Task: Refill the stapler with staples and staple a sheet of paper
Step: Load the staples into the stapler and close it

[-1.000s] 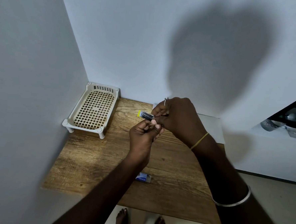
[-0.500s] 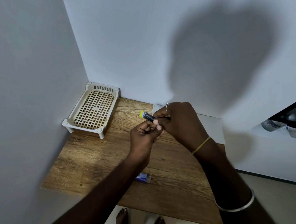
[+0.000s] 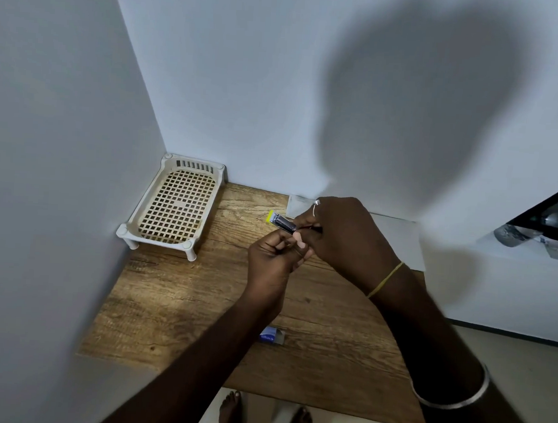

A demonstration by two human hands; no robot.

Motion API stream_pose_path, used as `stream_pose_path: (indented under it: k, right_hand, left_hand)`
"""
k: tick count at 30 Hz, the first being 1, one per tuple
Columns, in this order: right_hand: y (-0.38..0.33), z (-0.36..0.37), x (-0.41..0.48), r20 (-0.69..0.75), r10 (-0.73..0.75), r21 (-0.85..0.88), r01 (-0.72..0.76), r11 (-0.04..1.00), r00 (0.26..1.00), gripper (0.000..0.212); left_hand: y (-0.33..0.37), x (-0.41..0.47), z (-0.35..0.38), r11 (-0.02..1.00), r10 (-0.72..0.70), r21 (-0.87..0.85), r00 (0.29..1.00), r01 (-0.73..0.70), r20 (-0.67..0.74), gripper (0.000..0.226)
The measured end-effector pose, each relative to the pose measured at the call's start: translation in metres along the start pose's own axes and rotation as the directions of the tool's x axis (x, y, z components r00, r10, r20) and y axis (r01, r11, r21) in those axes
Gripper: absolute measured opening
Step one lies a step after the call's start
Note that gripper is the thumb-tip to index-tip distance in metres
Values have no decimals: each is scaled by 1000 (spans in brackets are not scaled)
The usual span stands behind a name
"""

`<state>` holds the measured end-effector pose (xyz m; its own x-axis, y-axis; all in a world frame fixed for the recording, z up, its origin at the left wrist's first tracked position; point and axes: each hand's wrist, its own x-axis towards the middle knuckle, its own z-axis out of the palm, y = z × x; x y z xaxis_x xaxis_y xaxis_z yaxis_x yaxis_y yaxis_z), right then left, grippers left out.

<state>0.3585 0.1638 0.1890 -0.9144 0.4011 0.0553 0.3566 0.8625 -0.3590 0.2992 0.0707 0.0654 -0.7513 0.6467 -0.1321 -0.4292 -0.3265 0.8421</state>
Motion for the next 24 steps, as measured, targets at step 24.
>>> stream_pose_path:
  k: [24]
  right_hand:
    - [14,7,-11,-40,-37,81,40,996,999,17]
  left_hand:
    - [5,6,-4,998,-54,-16,997,55,61,37]
